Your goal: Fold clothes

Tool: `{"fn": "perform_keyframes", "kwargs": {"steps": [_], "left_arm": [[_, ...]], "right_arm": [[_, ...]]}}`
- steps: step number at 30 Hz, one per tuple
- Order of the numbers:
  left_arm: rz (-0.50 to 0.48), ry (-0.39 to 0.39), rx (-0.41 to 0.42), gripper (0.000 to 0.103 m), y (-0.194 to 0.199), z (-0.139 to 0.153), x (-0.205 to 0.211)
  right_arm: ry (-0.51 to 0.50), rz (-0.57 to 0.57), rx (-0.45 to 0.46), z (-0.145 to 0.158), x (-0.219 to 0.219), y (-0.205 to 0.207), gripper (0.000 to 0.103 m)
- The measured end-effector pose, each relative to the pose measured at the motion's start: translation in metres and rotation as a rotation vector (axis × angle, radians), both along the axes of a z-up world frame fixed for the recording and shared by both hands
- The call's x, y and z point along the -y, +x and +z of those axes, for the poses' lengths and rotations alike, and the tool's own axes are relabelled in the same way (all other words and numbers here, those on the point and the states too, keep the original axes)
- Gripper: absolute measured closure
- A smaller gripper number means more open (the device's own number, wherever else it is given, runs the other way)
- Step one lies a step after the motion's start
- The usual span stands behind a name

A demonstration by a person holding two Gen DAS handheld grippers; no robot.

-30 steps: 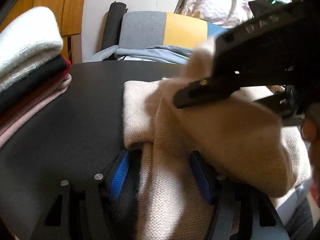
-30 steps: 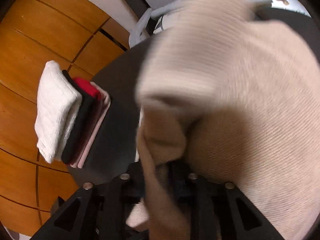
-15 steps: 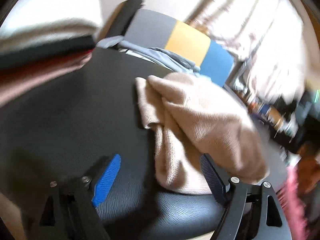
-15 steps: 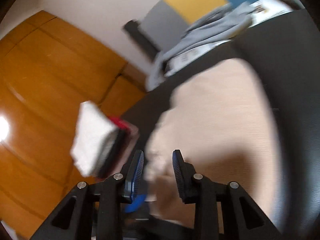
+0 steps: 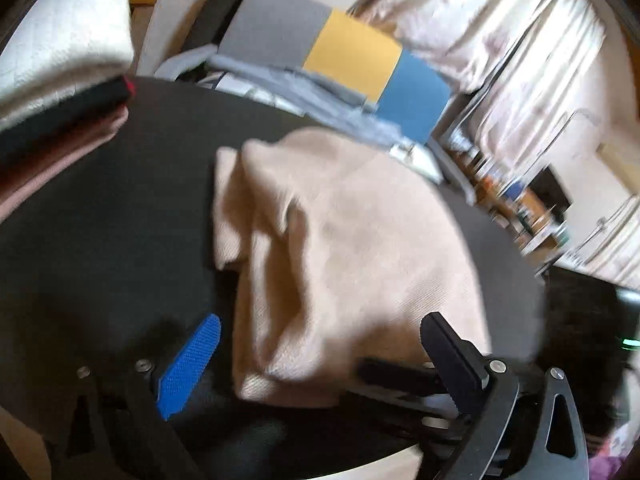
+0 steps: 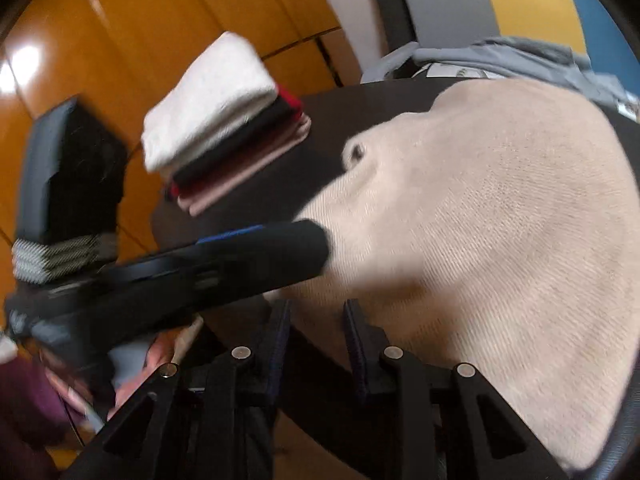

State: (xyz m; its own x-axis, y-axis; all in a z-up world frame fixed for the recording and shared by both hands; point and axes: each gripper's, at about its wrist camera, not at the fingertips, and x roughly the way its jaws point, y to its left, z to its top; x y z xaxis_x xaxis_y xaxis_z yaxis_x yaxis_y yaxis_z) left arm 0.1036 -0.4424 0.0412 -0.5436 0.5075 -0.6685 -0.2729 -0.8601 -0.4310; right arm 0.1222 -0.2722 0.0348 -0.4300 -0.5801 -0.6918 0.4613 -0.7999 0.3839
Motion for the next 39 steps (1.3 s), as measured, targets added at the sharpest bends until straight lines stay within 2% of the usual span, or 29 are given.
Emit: {"fn": "perform_keyframes", "kwargs": {"steps": [2, 4, 6, 8, 10, 11, 12, 13, 14, 15, 17, 20, 22, 24, 27, 28, 29, 30, 34, 36, 38, 39], "left_arm": [[0.027, -0.036, 0.021, 0.002, -0.005, -0.006, -0.002], [0.054, 0.017, 0.046, 0.009, -0.007, -0.008, 0.003], [0.092, 0.050, 0.066, 0.017, -0.012, -0.008, 0.006], [0.121, 0.046, 0.071, 0.024, -0.018, -0.006, 0.006], [0.125, 0.019, 0.071, 0.037, -0.023, -0.004, 0.001], [0.120, 0.002, 0.075, 0.051, -0.026, -0.003, -0.002], [0.107, -0.019, 0.090, 0.066, -0.029, -0.004, -0.007], [0.092, -0.039, 0.106, 0.073, -0.032, -0.005, -0.012], [0.086, -0.045, 0.111, 0.084, -0.033, -0.005, -0.015], [0.088, -0.047, 0.106, 0.090, -0.031, -0.002, -0.015], [0.093, -0.035, 0.070, 0.093, -0.025, 0.008, -0.011], [0.083, 0.050, 0.010, 0.094, -0.008, 0.033, 0.004], [0.074, 0.096, -0.009, 0.094, 0.006, 0.043, 0.013], [0.052, 0.094, 0.013, 0.094, 0.015, 0.030, 0.013], [0.037, 0.082, 0.104, 0.094, 0.024, -0.009, 0.010], [0.037, 0.085, 0.133, 0.094, 0.027, -0.023, 0.009], [0.045, 0.114, 0.123, 0.094, 0.032, -0.030, 0.012], [0.052, 0.141, 0.116, 0.094, 0.037, -0.036, 0.016], [0.070, 0.178, 0.140, 0.094, 0.037, -0.035, 0.027], [0.080, 0.173, 0.137, 0.094, 0.039, -0.026, 0.033], [0.109, 0.149, 0.082, 0.094, 0.041, -0.007, 0.040], [0.133, 0.107, 0.031, 0.094, 0.041, 0.005, 0.041]], "right_arm": [[0.017, -0.017, -0.008, 0.005, -0.015, 0.011, 0.074], [0.010, -0.098, -0.008, 0.007, -0.043, 0.024, 0.074], [-0.026, -0.255, 0.017, 0.011, -0.081, 0.034, 0.074], [-0.062, -0.395, 0.042, 0.011, -0.111, 0.043, 0.074], [-0.102, -0.521, 0.061, 0.008, -0.137, 0.052, 0.071], [-0.104, -0.553, 0.078, 0.004, -0.143, 0.052, 0.069], [-0.114, -0.554, 0.114, -0.003, -0.146, 0.048, 0.069], [-0.132, -0.553, 0.154, -0.011, -0.148, 0.044, 0.069], [-0.180, -0.547, 0.200, -0.019, -0.149, 0.039, 0.069], [-0.228, -0.550, 0.226, -0.023, -0.148, 0.038, 0.069], [-0.286, -0.532, 0.204, -0.025, -0.148, 0.038, 0.081], [-0.208, -0.533, 0.158, -0.012, -0.150, 0.039, 0.084], [-0.199, -0.518, 0.116, 0.000, -0.149, 0.041, 0.084], [-0.177, -0.510, 0.097, 0.005, -0.152, 0.044, 0.084], [-0.147, -0.553, 0.144, -0.014, -0.159, 0.040, 0.084], [-0.156, -0.571, 0.167, -0.022, -0.163, 0.040, 0.079], [-0.166, -0.589, 0.189, -0.029, -0.166, 0.040, 0.074], [-0.175, -0.607, 0.205, -0.034, -0.170, 0.040, 0.074], [-0.206, -0.684, 0.146, -0.013, -0.183, 0.044, 0.072], [-0.161, -0.657, 0.042, 0.014, -0.180, 0.038, 0.071], [-0.114, -0.601, -0.043, 0.039, -0.172, 0.026, 0.071], [-0.088, -0.558, -0.066, 0.048, -0.165, 0.016, 0.071]]}}
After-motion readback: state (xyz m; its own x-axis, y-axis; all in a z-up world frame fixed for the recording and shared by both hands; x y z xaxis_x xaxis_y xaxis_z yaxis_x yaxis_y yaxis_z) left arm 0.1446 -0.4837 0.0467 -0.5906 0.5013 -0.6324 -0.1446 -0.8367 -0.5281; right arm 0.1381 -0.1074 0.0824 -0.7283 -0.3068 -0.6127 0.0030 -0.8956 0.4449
